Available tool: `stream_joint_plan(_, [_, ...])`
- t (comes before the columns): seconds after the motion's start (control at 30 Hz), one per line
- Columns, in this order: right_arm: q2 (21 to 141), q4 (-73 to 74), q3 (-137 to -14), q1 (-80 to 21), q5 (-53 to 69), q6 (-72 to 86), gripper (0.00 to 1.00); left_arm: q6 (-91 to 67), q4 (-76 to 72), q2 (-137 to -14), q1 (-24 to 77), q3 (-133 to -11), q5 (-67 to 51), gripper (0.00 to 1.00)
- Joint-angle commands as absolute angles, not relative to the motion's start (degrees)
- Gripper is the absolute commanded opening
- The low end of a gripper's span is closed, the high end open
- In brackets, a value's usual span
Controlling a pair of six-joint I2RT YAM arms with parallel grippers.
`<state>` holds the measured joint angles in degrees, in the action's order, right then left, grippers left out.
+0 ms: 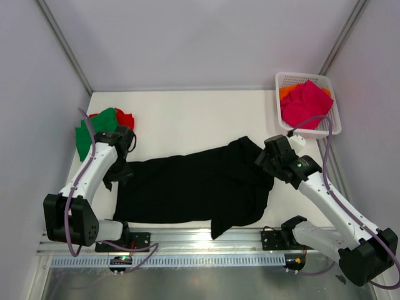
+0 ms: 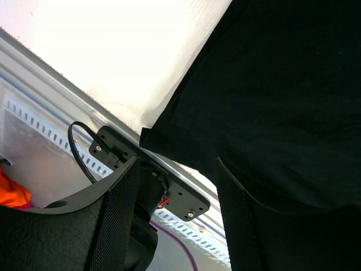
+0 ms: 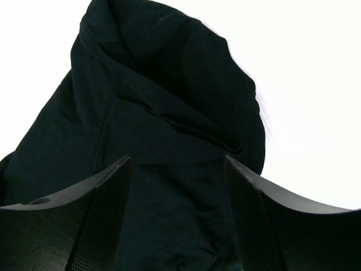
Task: Fold and stack the t-shirts
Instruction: Fold the flattened tshirt in 1/3 of the way
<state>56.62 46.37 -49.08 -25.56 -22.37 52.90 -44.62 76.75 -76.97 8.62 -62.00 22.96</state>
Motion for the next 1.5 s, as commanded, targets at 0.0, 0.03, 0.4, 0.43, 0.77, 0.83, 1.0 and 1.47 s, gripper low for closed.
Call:
stream_joint_plan(0.0, [56.51, 45.62, -50.89, -25.93, -23.38, 53.88, 0.70, -45.79, 84.38, -75.41, 8.79, -63.11, 23.56, 0.59])
stream_joint_plan(0.03, [56.60, 45.35, -50.89, -25.84, -23.29, 53.88, 0.70, -45.79, 84.20, -75.24, 8.70, -63.11, 23.47, 0.59])
stream_joint_plan(0.4, [55.63, 23.23, -46.41, -25.93, -15.22, 41.85, 0.70, -46.93, 77.43, -76.38, 8.70, -65.30, 18.81, 0.58])
stream_joint_plan(0.43, [56.85, 19.29, -46.32, -25.93, -14.34, 40.53, 0.70, -46.93, 77.26, -76.72, 8.70, -65.65, 18.81, 0.58])
stream_joint_plan(0.77, [74.87, 8.62, -53.17, -25.93, -6.69, 35.25, 0.70, -45.17, 74.36, -79.98, 8.70, -66.80, 17.41, 0.57])
stream_joint_plan(0.83, [76.63, 5.46, -54.14, -25.93, -3.53, 34.63, 0.70, -45.35, 72.61, -79.72, 8.70, -66.53, 15.57, 0.57])
stream_joint_plan(1.0, [85.68, 5.62, -60.54, -25.93, 5.44, 35.32, 0.70, -46.58, 70.67, -79.54, 8.70, -66.62, 13.36, 0.56])
stream_joint_plan(1.47, [92.37, 24.77, -68.11, -27.42, -5.53, 44.03, 0.69, -45.53, 72.42, -79.37, 8.70, -69.70, 15.64, 0.56])
